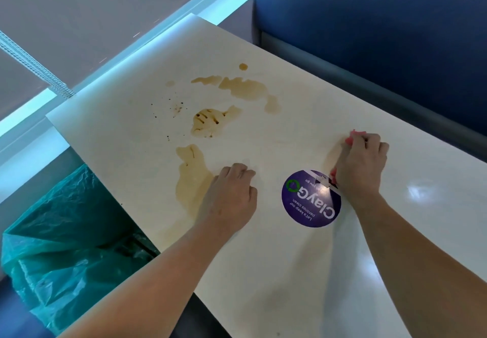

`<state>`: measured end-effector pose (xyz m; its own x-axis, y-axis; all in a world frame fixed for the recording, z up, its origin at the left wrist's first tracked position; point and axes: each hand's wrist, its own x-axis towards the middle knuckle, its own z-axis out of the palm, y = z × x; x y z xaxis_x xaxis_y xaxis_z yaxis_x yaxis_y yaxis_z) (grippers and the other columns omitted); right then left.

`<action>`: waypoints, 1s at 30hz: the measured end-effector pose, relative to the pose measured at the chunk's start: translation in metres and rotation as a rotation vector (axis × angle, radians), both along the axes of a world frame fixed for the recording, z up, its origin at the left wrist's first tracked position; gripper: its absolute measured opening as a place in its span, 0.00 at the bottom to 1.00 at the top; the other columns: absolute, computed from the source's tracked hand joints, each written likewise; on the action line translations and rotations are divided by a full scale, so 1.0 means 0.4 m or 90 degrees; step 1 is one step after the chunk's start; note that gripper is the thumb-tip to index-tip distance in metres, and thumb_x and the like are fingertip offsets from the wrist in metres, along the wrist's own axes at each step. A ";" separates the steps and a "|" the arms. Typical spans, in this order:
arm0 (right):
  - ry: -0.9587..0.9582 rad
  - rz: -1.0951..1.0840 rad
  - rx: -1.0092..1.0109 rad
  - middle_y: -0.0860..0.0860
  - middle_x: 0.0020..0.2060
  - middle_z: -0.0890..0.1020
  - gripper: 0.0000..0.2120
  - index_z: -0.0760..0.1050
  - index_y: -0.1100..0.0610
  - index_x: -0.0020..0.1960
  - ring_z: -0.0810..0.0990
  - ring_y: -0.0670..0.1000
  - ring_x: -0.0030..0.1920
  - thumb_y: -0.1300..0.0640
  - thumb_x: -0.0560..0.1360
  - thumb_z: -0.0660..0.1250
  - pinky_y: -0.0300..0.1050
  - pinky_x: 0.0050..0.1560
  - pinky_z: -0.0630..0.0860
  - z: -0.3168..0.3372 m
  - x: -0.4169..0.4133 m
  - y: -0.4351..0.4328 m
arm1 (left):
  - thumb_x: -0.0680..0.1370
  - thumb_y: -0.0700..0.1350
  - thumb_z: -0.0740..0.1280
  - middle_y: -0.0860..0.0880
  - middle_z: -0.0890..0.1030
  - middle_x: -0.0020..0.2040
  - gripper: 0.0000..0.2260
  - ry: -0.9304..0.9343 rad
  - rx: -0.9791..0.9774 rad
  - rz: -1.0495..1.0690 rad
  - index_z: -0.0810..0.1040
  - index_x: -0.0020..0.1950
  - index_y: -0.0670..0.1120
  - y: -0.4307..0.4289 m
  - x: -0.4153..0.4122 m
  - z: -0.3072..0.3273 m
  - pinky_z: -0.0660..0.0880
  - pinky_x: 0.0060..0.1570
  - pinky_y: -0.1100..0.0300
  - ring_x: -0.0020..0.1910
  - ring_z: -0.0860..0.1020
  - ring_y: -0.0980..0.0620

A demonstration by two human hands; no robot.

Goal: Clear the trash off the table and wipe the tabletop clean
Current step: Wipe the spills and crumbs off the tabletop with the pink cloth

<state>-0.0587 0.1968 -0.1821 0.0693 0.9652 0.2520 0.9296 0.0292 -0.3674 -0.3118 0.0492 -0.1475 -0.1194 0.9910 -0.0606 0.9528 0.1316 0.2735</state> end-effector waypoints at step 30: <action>0.000 0.456 -0.088 0.56 0.57 0.77 0.13 0.78 0.60 0.57 0.70 0.58 0.52 0.65 0.76 0.59 0.52 0.51 0.71 0.017 -0.362 -0.211 | 0.82 0.42 0.60 0.55 0.80 0.55 0.12 -0.287 0.050 0.171 0.81 0.60 0.49 -0.048 -0.039 0.020 0.75 0.55 0.58 0.53 0.77 0.56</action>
<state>-0.2036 0.1123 -0.1755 -0.5916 0.7965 0.1249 0.6994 0.5841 -0.4118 -0.3273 0.0302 -0.1395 -0.3494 0.9325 -0.0919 0.6734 0.3181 0.6673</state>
